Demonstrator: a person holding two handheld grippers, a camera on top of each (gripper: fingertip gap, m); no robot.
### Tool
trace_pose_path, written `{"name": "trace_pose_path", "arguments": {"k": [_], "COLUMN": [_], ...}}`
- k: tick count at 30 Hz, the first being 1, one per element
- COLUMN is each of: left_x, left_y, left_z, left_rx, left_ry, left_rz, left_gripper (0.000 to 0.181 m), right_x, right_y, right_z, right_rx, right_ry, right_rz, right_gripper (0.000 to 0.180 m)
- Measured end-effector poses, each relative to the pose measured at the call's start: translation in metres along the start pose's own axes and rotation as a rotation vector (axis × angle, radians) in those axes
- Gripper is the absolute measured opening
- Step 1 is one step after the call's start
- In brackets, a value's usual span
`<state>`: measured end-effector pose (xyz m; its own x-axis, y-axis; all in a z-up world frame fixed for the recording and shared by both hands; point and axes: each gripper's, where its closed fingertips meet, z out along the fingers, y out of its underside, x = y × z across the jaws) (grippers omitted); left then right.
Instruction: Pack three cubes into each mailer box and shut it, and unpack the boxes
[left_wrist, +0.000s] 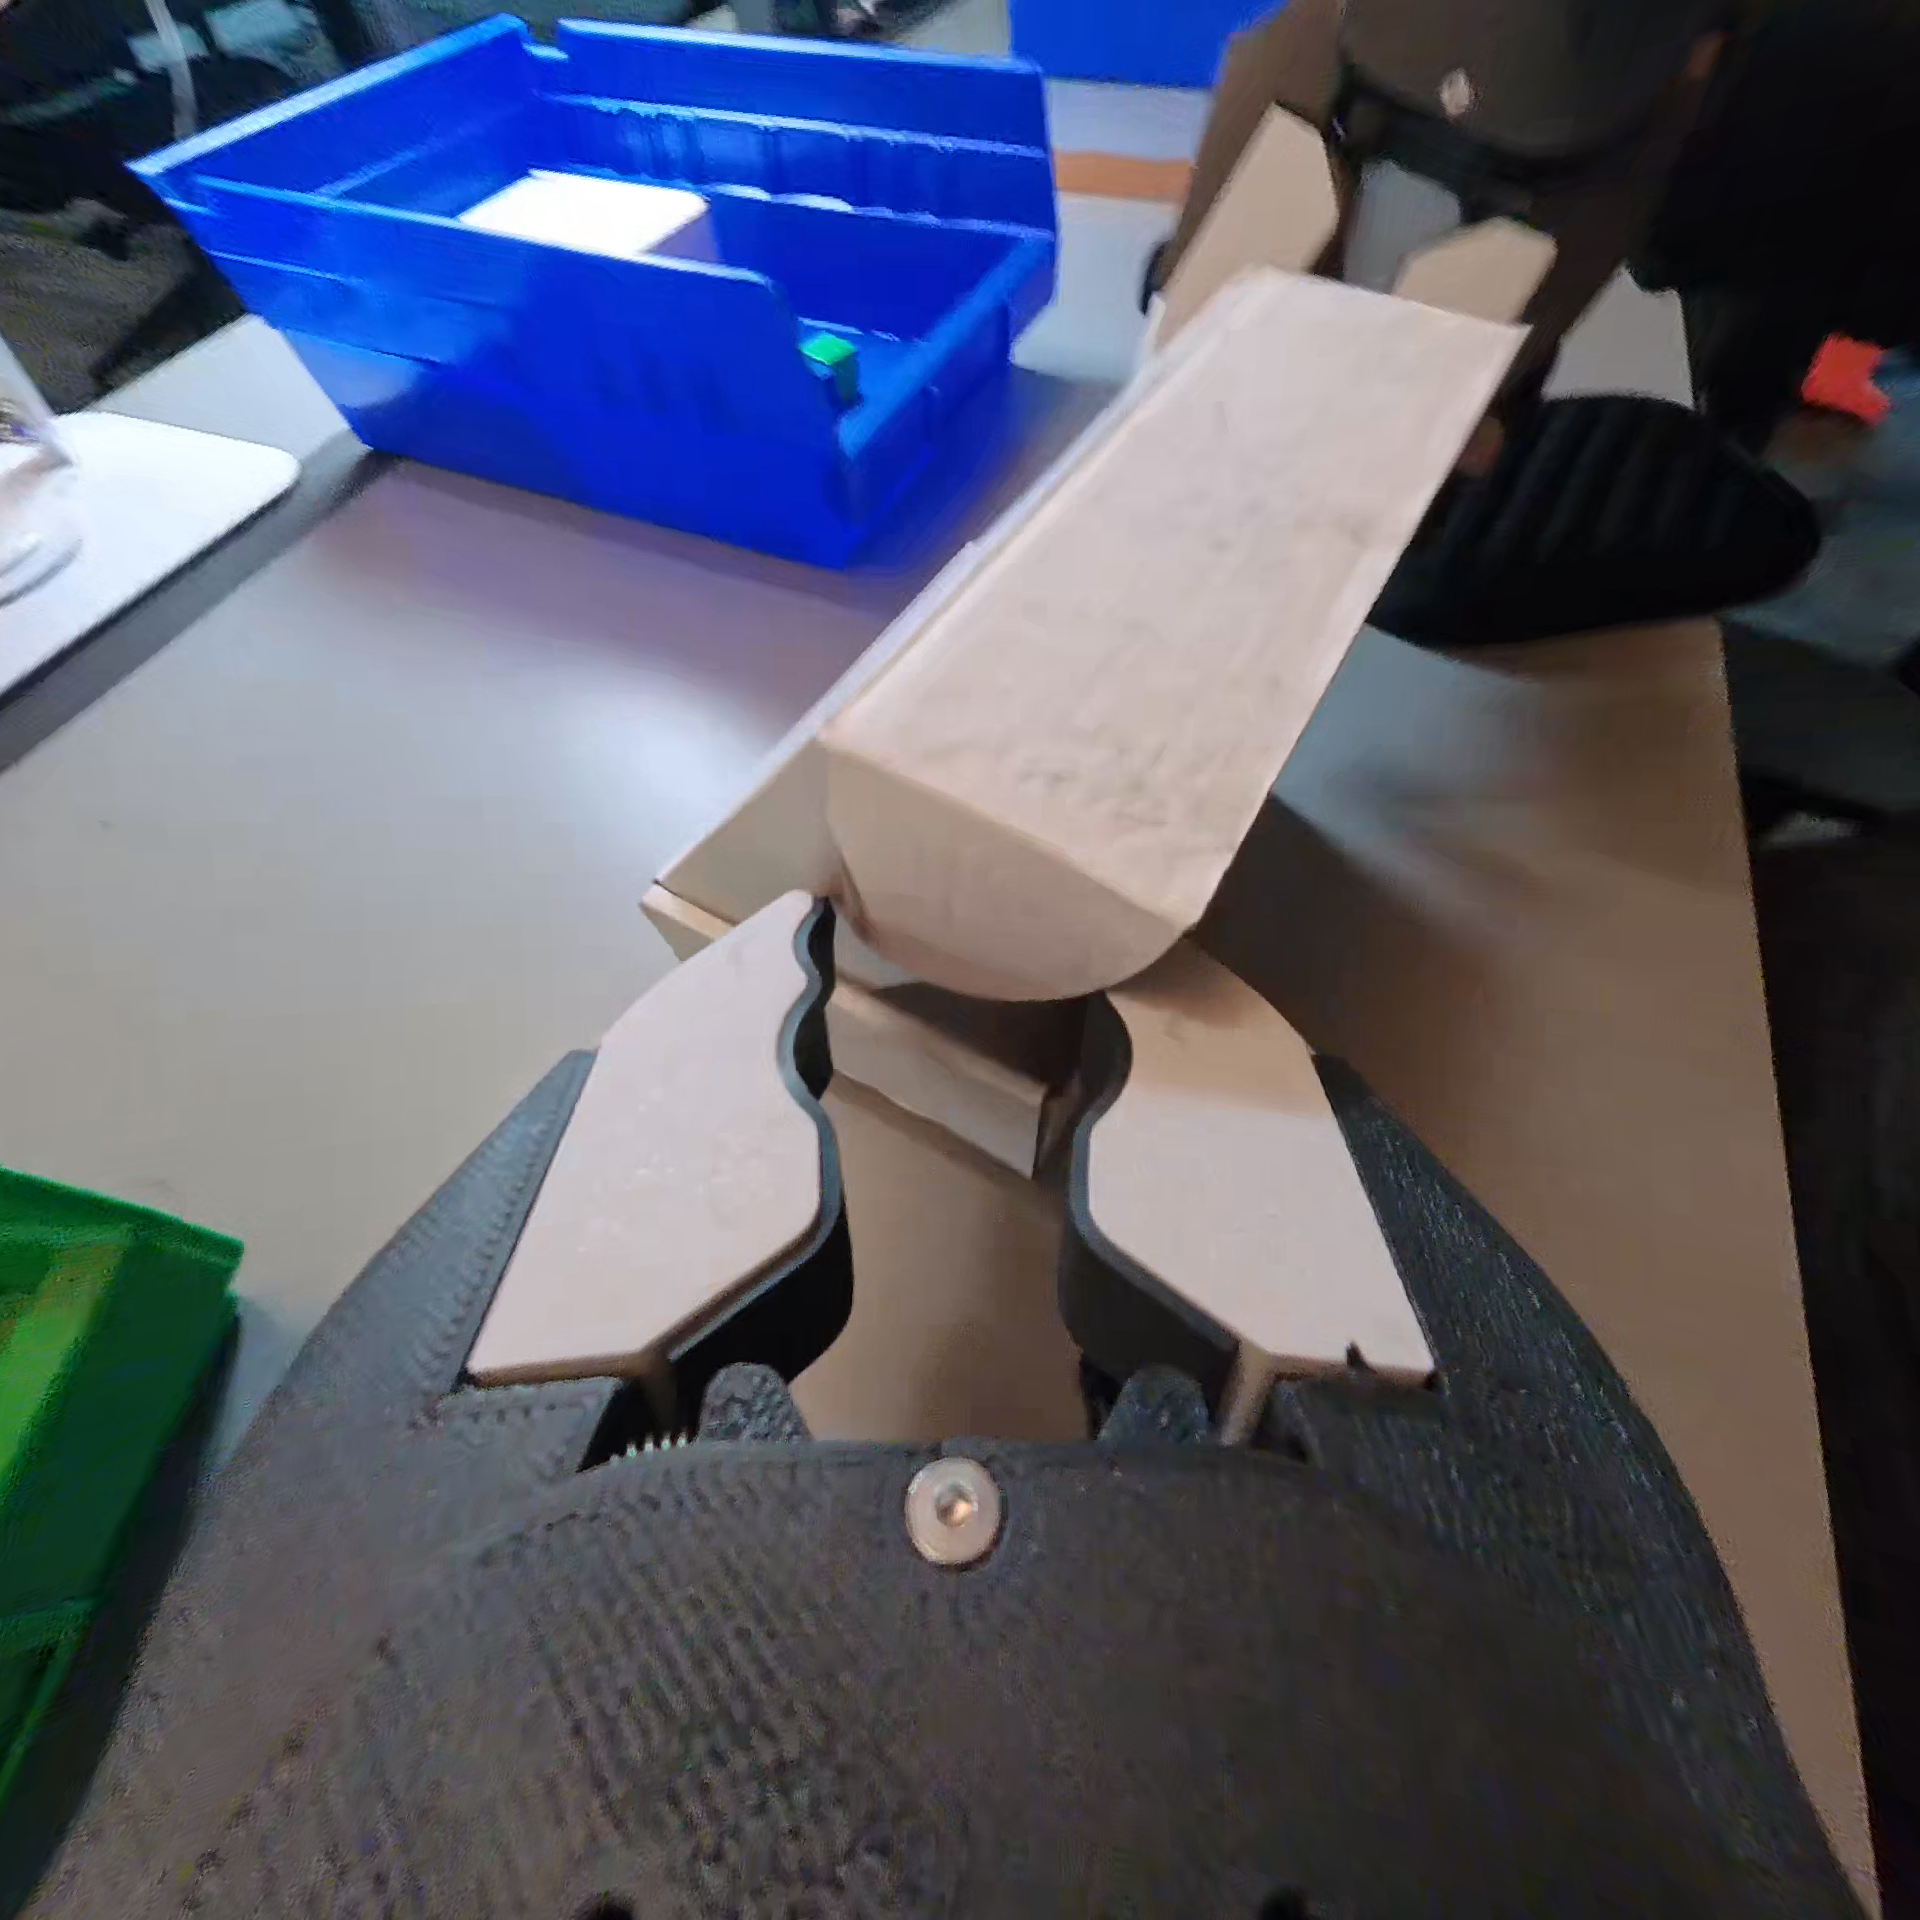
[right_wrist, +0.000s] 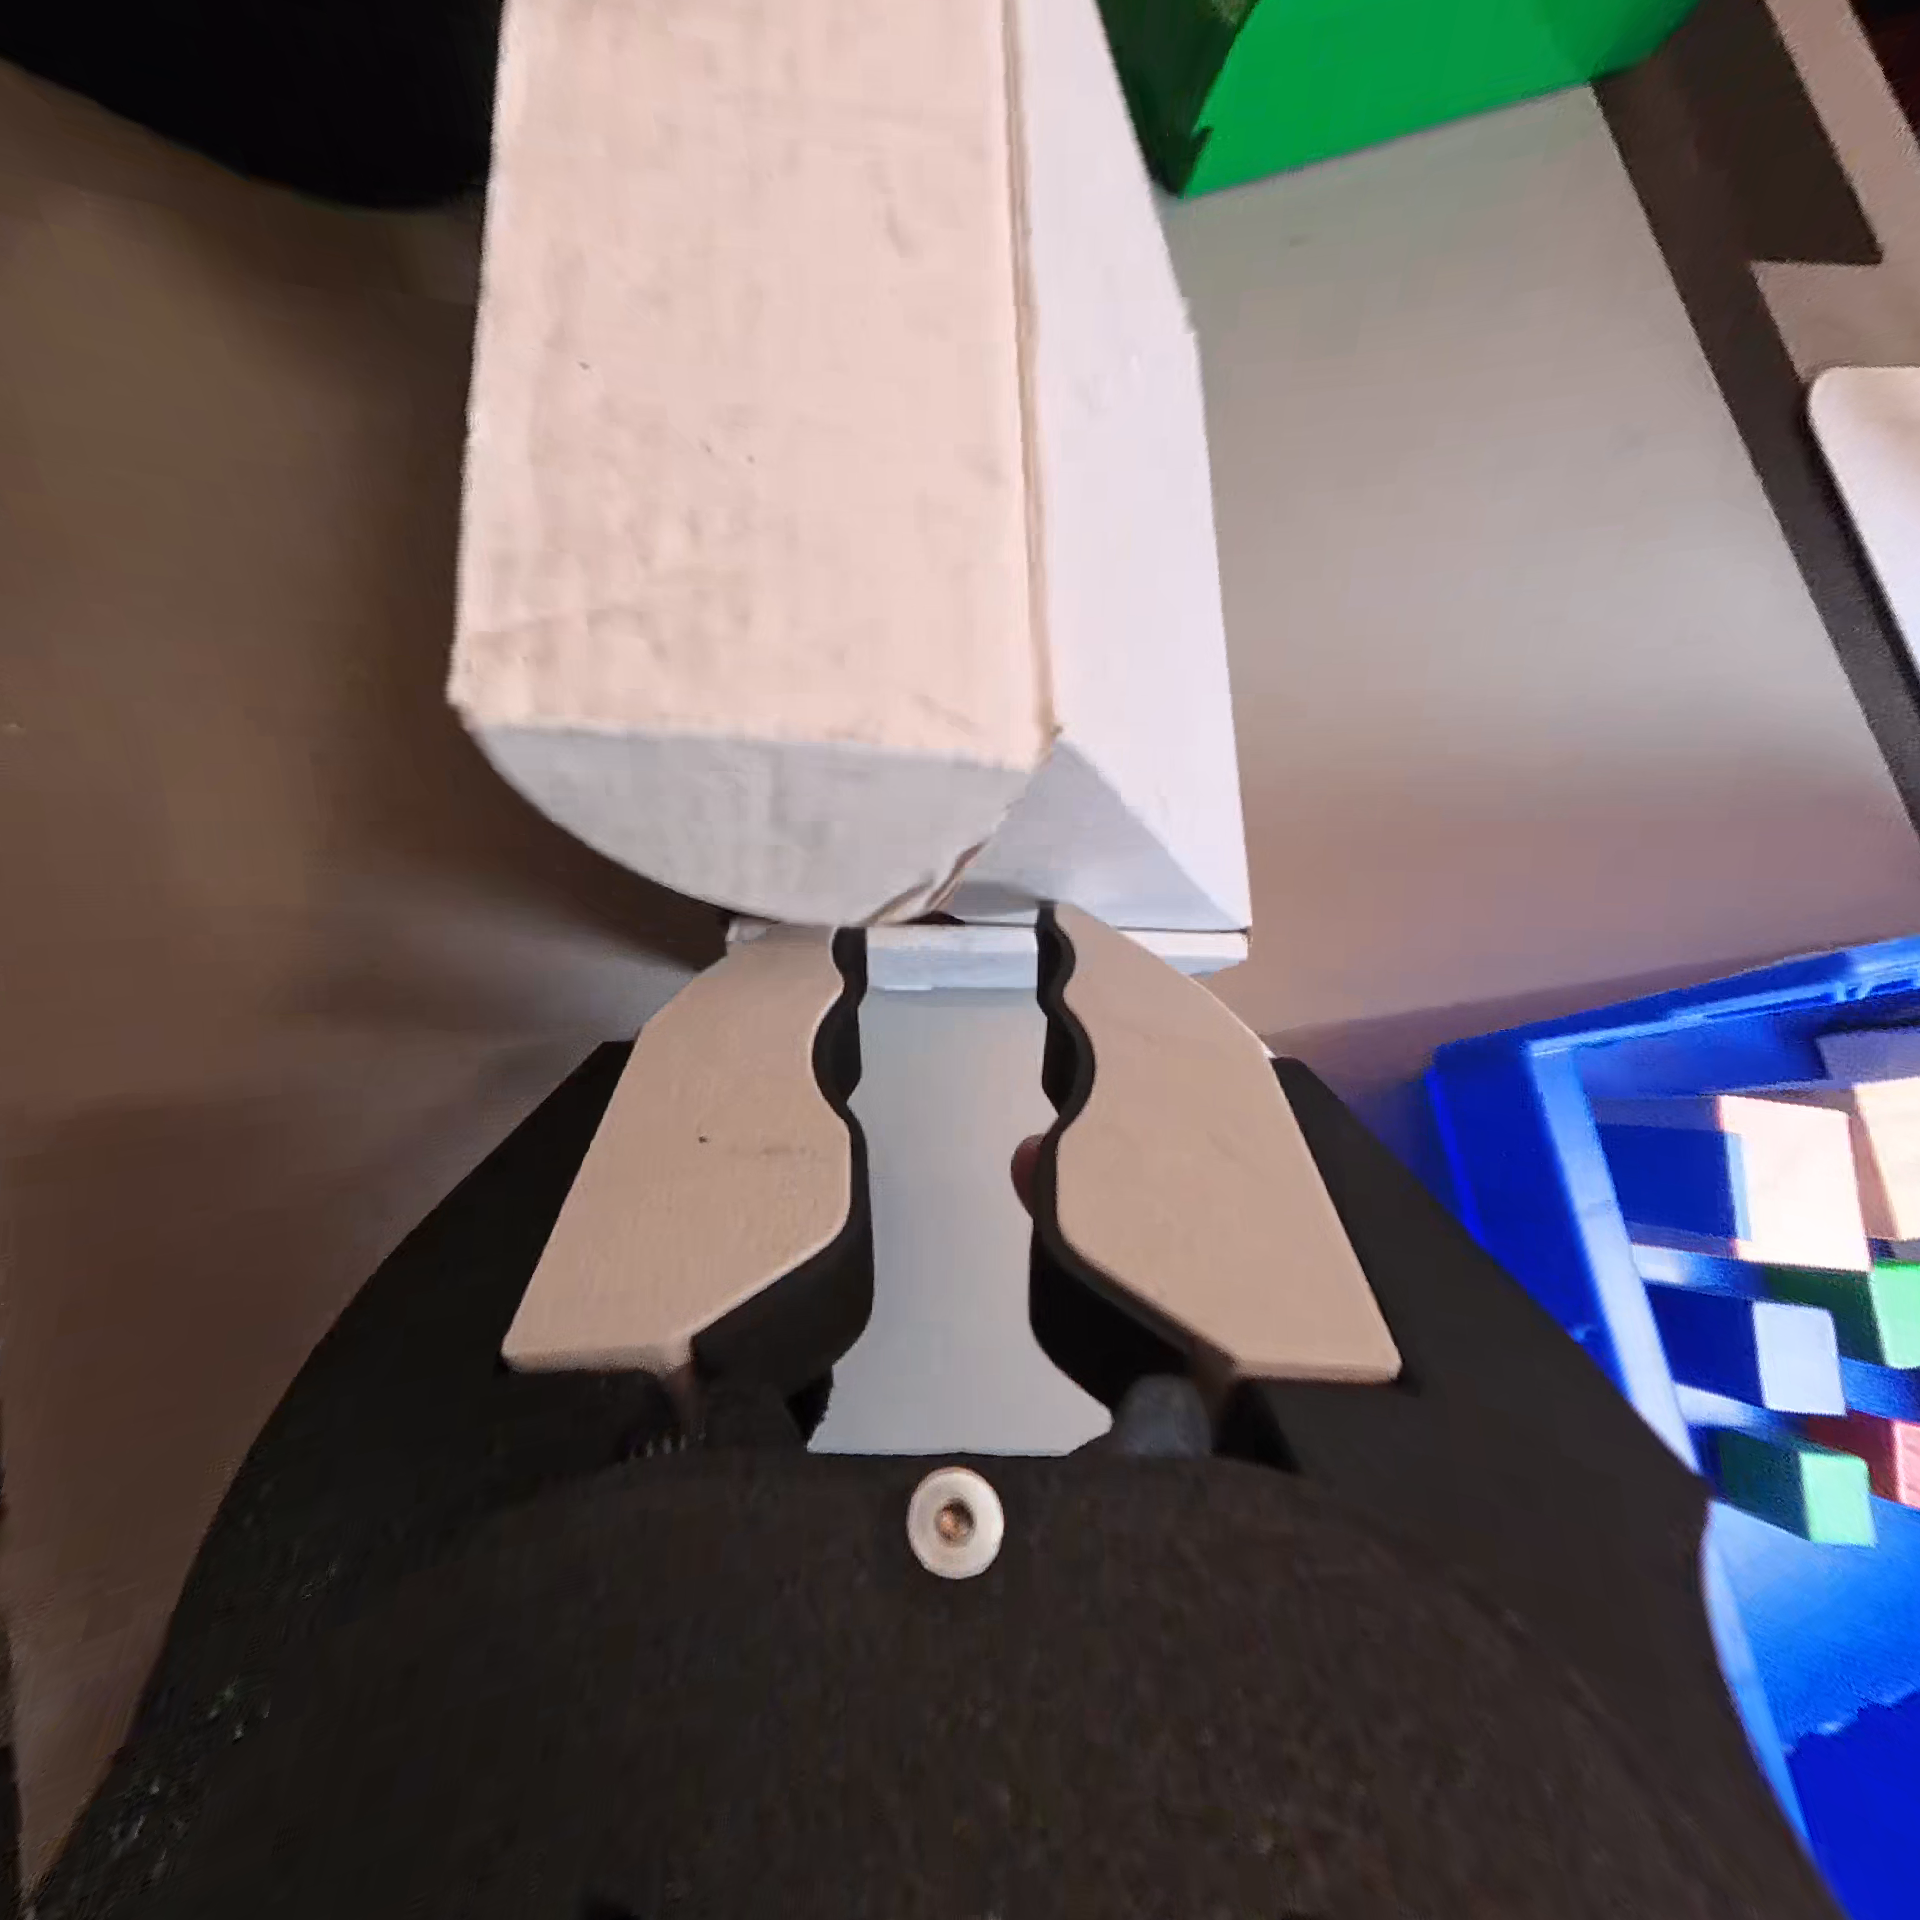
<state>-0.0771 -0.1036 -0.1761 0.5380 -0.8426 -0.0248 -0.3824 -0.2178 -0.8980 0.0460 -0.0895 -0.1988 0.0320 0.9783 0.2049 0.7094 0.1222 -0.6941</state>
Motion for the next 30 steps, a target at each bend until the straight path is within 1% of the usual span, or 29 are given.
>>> {"name": "trace_pose_path", "arguments": {"k": [2, 4, 6, 8, 10, 12, 14, 16, 18, 19, 21, 22, 23, 26, 30], "left_x": [0.011, 0.013, 0.014, 0.009, -0.002, -0.006, 0.002, 0.008, 0.013, 0.015, 0.017, 0.02, 0.024, 0.04, 0.054], "left_y": [0.009, 0.013, 0.016, 0.014, 0.005, -0.009, -0.02, -0.025, -0.025, -0.024, -0.021, -0.016, -0.011, 0.013, 0.031], "left_z": [-0.002, -0.007, -0.014, -0.023, -0.031, -0.035, -0.032, -0.025, -0.019, -0.017, -0.017, -0.017, -0.017, -0.015, -0.012], "left_rx": [-0.033, -0.05, -0.072, -0.069, -0.043, -0.005, 0.022, 0.014, -0.012, -0.02, -0.052, -0.077, -0.103, -0.211, -0.31], "left_ry": [0.061, 0.07, 0.065, 0.022, -0.07, -0.15, -0.182, -0.24, -0.292, -0.309, -0.317, -0.297, -0.27, -0.152, -0.007], "left_rz": [0.014, 0.028, 0.059, 0.105, 0.168, 0.248, 0.337, 0.458, 0.574, 0.607, 0.629, 0.624, 0.61, 0.526, 0.295], "left_gripper": [0.045, 0.048, 0.053, 0.059, 0.064, 0.068, 0.07, 0.066, 0.055, 0.049, 0.045, 0.045, 0.045, 0.044, 0.044], "right_x": [-0.004, -0.009, -0.002, -0.001, 0.001, 0.002, 0.001, -0.003, -0.005, -0.007, -0.008, -0.012, -0.017, -0.037, -0.056], "right_y": [-0.001, 0.006, 0.011, 0.011, 0.001, -0.011, -0.02, -0.027, -0.033, -0.036, -0.037, -0.034, -0.03, -0.014, -0.001], "right_z": [-0.007, -0.016, -0.027, -0.039, -0.05, -0.054, -0.05, -0.043, -0.038, -0.037, -0.038, -0.037, -0.035, -0.025, -0.014], "right_rx": [0.031, -0.001, -0.016, 0.0, 0.073, 0.129, 0.144, 0.155, 0.16, 0.16, 0.146, 0.128, 0.104, 0.045, -0.019], "right_ry": [-0.034, -0.075, -0.026, -0.005, 0.046, 0.125, 0.225, 0.319, 0.422, 0.464, 0.53, 0.521, 0.485, 0.325, 0.106], "right_rz": [0.016, 0.017, -0.017, -0.013, -0.017, -0.05, -0.115, -0.184, -0.263, -0.301, -0.354, -0.368, -0.36, -0.282, -0.092], "right_gripper": [0.037, 0.044, 0.048, 0.052, 0.056, 0.061, 0.066, 0.066, 0.063, 0.059, 0.049, 0.044, 0.044, 0.043, 0.043]}}
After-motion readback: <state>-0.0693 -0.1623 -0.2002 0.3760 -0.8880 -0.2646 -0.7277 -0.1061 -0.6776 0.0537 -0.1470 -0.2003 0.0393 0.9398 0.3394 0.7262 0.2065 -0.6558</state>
